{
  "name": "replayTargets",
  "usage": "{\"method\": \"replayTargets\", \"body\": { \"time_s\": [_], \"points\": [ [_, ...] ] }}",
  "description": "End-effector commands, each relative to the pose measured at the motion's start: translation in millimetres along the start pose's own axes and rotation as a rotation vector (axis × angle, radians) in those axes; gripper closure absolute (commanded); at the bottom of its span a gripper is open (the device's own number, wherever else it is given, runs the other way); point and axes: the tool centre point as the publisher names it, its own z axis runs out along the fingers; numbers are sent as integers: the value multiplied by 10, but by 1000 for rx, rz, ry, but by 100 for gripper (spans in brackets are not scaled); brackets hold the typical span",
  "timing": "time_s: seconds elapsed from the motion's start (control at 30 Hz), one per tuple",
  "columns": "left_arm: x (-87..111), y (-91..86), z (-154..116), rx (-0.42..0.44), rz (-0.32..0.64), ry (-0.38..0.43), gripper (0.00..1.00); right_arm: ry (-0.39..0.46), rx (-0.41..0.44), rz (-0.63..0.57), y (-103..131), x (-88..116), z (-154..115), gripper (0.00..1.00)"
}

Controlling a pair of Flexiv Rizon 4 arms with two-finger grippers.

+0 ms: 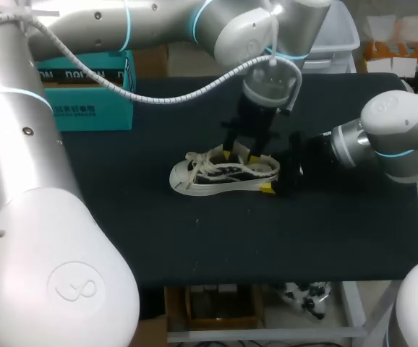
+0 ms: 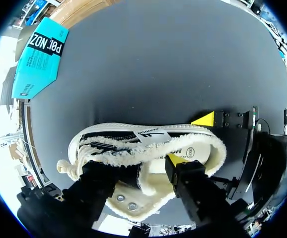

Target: Open the shoe tongue, take the insole out of the shoe, put the insole back into the shoe, and pack the shoe into the shoebox

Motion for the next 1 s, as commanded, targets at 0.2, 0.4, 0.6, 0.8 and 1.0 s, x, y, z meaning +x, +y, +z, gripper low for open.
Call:
{"method": "replayTargets", "body": {
  "time_s": [0.2,0.4,0.6,0.8,1.0],
  "points": [
    [-66,58,1,-15,14,-7,100,-1,-4,-1,-25,14,26,100],
    [-244,191,-79,-9,28,43,100,-1,-4,-1,-25,14,26,100],
    [-440,246,-134,5,12,99,100,-1,-4,-1,-25,14,26,100],
    [-620,285,-183,22,4,173,100,-1,-4,-1,-25,14,26,100],
    [-775,292,-260,49,0,279,100,-1,-4,-1,-25,14,26,100]
  ]
}}
